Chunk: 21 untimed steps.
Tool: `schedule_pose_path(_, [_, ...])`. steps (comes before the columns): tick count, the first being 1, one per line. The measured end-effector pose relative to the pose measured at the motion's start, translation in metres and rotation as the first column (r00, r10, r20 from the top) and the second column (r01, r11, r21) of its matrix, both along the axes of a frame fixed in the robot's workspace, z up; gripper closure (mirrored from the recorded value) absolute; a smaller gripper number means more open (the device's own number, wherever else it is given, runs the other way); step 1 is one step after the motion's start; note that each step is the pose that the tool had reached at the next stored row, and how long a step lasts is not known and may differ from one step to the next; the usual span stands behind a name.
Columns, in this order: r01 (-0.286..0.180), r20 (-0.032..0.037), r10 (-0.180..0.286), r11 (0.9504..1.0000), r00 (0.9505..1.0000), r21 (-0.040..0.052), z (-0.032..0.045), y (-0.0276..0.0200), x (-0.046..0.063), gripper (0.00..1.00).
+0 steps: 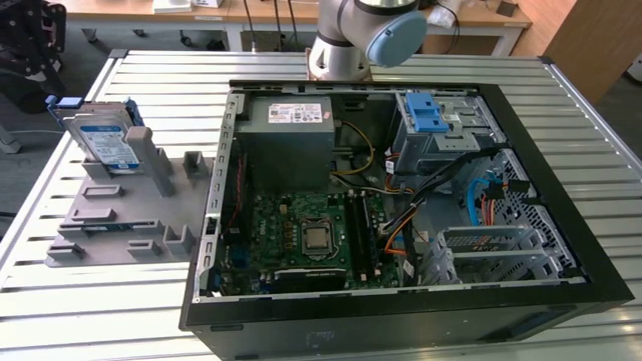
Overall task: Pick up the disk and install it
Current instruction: 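Pick up the disk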
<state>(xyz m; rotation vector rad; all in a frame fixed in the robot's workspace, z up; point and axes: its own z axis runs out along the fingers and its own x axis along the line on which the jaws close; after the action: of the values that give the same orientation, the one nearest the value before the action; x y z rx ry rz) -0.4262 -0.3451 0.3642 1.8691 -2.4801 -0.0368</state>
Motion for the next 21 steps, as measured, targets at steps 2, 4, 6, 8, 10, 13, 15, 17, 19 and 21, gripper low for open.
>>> schedule_pose_path(2, [-0.016,0.0032,0.016,0.9998,0.9999,0.0086,-0.0003,0.0000,0.000,0.89])
schedule_pose_path(4, [-0.035,0.0043,0.035,0.9993,0.9994,0.0167,-0.0003,0.0001,0.000,0.89])
schedule_pose_path(6, [-0.059,0.0136,0.059,0.9981,0.9982,0.0181,-0.0007,0.0000,0.000,0.89])
schedule_pose_path(8, [-0.084,0.0234,0.084,0.9963,0.9962,0.0173,-0.0011,0.0000,0.000,0.89])
schedule_pose_path(10, [-0.112,0.0308,0.111,0.9936,0.9933,0.0166,-0.0014,0.0000,0.000,0.89])
schedule_pose_path(13, [-0.151,0.0385,0.151,0.9883,0.9878,0.0159,-0.0024,0.0000,0.000,0.89])
schedule_pose_path(15, [-0.167,0.0388,0.166,0.9859,0.9853,0.0158,-0.0030,0.0001,-0.001,0.89])
schedule_pose_path(17, [-0.168,0.0389,0.167,0.9857,0.9851,0.0158,-0.0036,0.0001,-0.008,0.89])
schedule_pose_path(19, [-0.168,0.0393,0.167,0.9857,0.9851,0.0157,-0.0038,0.0001,-0.016,0.89])
schedule_pose_path(21, [-0.168,0.0403,0.167,0.9857,0.9851,0.0155,-0.0040,0.0001,-0.023,0.89])
